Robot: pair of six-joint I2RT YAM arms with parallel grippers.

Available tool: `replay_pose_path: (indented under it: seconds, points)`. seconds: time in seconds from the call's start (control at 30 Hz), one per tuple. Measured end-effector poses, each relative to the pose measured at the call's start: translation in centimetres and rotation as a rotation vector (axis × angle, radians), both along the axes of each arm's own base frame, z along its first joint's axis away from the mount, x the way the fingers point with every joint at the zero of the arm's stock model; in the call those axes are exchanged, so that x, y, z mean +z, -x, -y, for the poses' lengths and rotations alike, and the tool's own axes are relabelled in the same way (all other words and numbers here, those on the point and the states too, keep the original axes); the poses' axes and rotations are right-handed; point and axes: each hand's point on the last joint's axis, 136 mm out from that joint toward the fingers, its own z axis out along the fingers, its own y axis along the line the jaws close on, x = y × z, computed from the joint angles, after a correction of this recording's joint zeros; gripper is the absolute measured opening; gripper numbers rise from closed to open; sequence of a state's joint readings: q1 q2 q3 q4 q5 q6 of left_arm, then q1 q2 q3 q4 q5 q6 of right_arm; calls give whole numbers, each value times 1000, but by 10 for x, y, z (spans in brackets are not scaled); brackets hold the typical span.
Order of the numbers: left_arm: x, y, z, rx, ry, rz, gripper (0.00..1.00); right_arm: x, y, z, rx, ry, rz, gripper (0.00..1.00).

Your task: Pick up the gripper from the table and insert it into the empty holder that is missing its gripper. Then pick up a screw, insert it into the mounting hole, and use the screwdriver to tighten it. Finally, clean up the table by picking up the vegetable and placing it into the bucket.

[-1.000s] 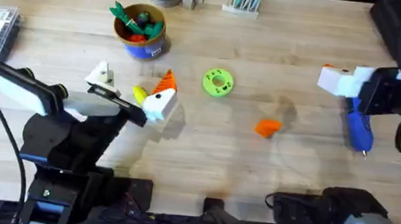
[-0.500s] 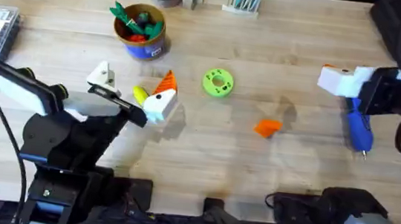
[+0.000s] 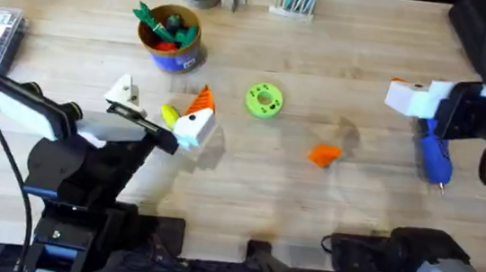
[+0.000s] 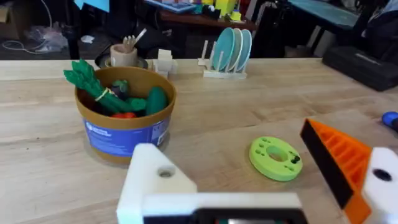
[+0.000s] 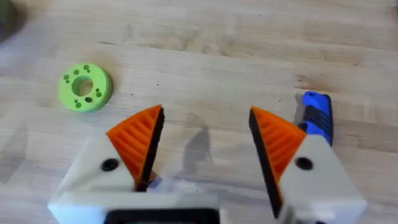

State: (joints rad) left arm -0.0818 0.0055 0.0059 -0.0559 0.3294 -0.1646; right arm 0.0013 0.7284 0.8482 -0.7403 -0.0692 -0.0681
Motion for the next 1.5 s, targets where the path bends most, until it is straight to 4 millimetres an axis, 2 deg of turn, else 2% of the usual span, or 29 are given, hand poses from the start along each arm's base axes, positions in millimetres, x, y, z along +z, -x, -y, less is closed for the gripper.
replay_pose_path:
  seconds: [0.13, 0.27, 0.47, 0.7, 0.87, 1.23, 1.33, 1.5]
  points:
    - [0, 1, 3, -21, 1, 0, 994, 0, 0, 0, 0, 0, 0, 865]
    - [1, 9, 17, -114, 1, 6, 993, 0, 0, 0, 0, 0, 0, 866]
    - [2, 31, 47, -332, -41, 38, 993, 0, 0, 0, 0, 0, 0, 866]
    - [0, 53, 68, -512, -86, 77, 993, 0, 0, 0, 0, 0, 0, 866]
    - [0, 61, 74, -572, -103, 94, 993, 0, 0, 0, 0, 0, 0, 866]
    - [0, 65, 76, -599, -111, 104, 993, -3, 3, 0, -6, -10, -18, 866]
    - [0, 65, 76, -600, -112, 105, 993, -8, 9, -9, 24, -52, -50, 866]
    - [-1, 66, 76, -602, -113, 105, 993, -30, 40, -41, 208, -106, -199, 868]
